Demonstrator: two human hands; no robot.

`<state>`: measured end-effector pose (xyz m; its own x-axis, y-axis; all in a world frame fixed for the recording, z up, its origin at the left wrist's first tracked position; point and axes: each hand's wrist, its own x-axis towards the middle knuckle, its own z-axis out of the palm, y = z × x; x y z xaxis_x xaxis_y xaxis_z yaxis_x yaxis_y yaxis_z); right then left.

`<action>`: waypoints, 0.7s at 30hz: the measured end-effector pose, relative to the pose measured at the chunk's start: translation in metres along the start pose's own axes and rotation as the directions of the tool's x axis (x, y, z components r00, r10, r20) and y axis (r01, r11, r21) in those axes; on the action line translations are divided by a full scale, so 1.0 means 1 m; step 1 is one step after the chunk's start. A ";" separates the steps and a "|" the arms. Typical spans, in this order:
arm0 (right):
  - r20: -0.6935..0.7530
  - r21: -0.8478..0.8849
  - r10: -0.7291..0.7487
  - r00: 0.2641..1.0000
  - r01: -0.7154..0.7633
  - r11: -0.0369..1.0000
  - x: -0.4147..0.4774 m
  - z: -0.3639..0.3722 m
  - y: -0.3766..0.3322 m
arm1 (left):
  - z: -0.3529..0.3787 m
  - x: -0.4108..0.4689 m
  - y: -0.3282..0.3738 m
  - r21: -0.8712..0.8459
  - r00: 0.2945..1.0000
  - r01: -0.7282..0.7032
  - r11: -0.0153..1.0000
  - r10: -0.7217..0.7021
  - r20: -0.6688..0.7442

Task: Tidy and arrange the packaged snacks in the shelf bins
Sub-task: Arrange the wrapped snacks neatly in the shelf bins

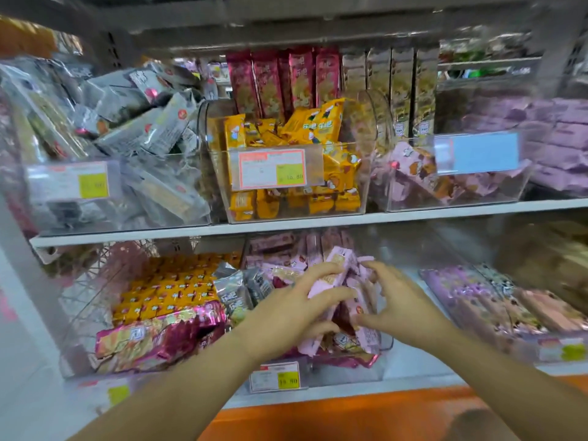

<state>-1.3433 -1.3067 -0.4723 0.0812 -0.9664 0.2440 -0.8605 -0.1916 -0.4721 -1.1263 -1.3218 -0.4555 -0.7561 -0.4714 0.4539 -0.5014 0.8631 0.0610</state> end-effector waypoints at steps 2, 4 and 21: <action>0.010 -0.019 -0.005 1.000 0.005 1.000 0.001 0.003 0.002 | 0.005 0.002 -0.003 -0.041 0.997 0.079 0.996 -0.079 0.005; 0.040 -0.028 -0.010 0.999 0.011 1.000 0.001 0.003 0.003 | 0.008 0.004 -0.006 -0.073 0.993 0.116 0.991 -0.116 0.010; -0.118 0.132 -0.236 0.965 0.250 0.959 0.002 -0.007 -0.018 | -0.006 -0.009 0.000 -0.176 0.977 0.201 0.964 -0.209 -0.029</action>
<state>-1.3313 -1.3044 -0.4572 0.2217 -0.8668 0.4467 -0.7385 -0.4484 -0.5035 -1.1170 -1.3167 -0.4546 -0.6220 -0.6358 0.4571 -0.5610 0.7691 0.3063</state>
